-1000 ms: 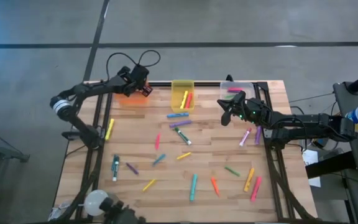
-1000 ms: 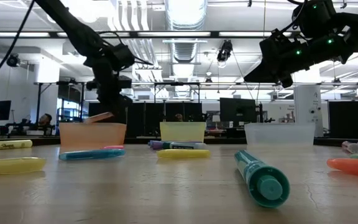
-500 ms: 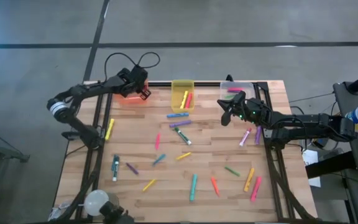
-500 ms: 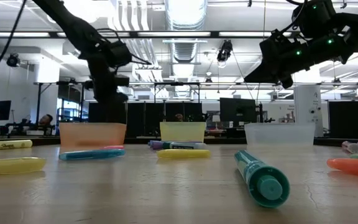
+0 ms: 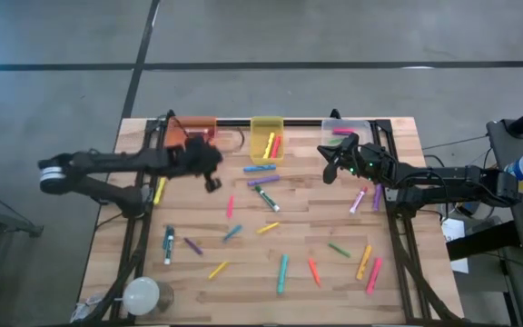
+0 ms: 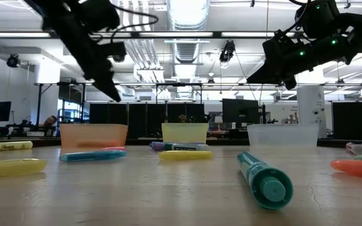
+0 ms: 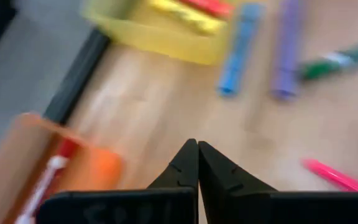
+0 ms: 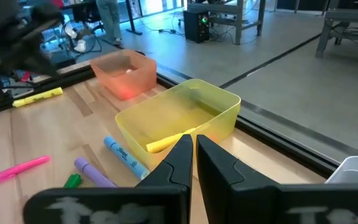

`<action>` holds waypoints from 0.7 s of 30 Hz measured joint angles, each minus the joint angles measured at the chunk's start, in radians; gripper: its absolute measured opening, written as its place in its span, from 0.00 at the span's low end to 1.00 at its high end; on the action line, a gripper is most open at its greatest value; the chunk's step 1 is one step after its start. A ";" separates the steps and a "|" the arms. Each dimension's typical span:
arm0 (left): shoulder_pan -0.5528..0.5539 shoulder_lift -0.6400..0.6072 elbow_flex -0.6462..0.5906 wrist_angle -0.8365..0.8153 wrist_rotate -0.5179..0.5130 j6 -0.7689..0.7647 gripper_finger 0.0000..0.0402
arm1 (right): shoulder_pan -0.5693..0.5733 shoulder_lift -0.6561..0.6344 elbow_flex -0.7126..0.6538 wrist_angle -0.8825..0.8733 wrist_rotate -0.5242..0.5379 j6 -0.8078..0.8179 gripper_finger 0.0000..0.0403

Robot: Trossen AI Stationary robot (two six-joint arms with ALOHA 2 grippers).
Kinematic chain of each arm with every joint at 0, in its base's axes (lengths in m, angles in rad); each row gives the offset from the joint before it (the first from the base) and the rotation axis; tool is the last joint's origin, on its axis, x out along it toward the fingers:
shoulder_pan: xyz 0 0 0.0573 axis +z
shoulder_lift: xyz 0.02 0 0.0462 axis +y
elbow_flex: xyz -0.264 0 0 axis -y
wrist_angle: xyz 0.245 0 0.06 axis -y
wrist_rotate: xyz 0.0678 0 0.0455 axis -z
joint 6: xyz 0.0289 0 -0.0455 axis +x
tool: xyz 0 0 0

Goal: Pick & Place Markers
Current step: Put the violet pen into the transparent bin

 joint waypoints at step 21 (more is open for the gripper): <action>-0.730 0.114 -0.105 -0.221 0.188 -0.357 0.28 | 0.019 0.000 0.000 0.000 -0.001 0.004 0.04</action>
